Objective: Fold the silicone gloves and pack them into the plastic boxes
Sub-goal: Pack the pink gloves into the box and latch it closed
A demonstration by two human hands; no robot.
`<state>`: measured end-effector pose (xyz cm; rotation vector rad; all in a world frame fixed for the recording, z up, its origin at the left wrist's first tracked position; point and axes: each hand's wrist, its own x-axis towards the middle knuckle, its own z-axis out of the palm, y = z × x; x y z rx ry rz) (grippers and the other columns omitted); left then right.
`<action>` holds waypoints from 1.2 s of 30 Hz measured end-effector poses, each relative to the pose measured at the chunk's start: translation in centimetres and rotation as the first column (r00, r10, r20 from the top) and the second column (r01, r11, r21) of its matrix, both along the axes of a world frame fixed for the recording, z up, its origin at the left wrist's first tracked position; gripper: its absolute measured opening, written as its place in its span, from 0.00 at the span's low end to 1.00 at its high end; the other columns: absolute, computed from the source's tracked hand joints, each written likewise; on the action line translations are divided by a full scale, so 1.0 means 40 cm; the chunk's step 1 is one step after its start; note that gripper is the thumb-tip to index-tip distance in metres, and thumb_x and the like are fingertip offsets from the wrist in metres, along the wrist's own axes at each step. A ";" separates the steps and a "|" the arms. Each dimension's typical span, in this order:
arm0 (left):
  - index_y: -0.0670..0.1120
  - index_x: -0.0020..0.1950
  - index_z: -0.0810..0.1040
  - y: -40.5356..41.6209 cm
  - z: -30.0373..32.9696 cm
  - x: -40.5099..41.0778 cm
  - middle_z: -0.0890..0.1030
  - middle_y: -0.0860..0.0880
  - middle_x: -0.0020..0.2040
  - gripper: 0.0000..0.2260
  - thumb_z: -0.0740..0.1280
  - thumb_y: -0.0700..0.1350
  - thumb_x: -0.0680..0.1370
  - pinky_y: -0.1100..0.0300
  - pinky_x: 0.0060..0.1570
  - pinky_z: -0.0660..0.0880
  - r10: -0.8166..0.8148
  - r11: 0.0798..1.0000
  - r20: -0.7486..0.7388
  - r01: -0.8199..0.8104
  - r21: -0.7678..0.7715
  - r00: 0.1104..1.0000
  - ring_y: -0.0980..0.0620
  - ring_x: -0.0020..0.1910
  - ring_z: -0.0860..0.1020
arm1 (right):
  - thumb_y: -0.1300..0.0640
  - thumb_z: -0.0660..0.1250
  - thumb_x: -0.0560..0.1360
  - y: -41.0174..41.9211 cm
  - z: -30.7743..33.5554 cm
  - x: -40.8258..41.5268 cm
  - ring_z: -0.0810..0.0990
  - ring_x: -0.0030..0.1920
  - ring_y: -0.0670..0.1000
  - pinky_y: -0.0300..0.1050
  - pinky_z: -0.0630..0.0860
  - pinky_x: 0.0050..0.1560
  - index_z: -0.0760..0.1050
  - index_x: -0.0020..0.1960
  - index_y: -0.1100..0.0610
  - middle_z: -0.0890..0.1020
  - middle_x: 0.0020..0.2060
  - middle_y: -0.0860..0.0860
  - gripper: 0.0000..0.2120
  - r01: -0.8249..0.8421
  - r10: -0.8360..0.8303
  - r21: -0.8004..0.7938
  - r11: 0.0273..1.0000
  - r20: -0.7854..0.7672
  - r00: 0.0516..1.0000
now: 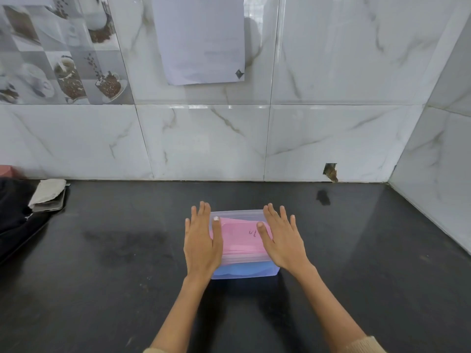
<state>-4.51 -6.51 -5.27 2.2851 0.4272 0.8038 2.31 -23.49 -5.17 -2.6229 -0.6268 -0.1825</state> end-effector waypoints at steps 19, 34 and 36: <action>0.45 0.78 0.50 -0.141 0.026 0.045 0.51 0.49 0.79 0.26 0.47 0.53 0.82 0.49 0.75 0.42 -0.060 0.919 -0.432 0.218 0.328 0.900 0.50 0.78 0.47 | 0.47 0.53 0.81 -0.021 -0.040 -0.031 0.77 0.61 0.56 0.49 0.74 0.57 0.72 0.63 0.57 0.78 0.63 0.57 0.19 0.669 0.024 0.650 0.360 -0.723 0.690; 0.46 0.78 0.48 -0.134 -0.012 0.063 0.51 0.49 0.79 0.28 0.46 0.57 0.81 0.51 0.76 0.45 -0.065 0.902 -0.540 0.281 0.328 0.839 0.49 0.78 0.50 | 0.58 0.72 0.72 -0.043 -0.022 -0.029 0.84 0.43 0.56 0.47 0.80 0.34 0.80 0.51 0.59 0.84 0.44 0.57 0.09 0.791 0.184 0.609 0.064 -0.786 0.590; 0.46 0.78 0.48 -0.136 -0.011 0.063 0.52 0.49 0.79 0.28 0.46 0.57 0.81 0.50 0.76 0.45 -0.061 0.900 -0.543 0.281 0.333 0.838 0.49 0.78 0.50 | 0.57 0.74 0.69 -0.050 -0.018 -0.026 0.84 0.45 0.57 0.48 0.82 0.37 0.79 0.49 0.59 0.84 0.45 0.57 0.10 0.810 0.225 0.577 0.106 -0.807 0.546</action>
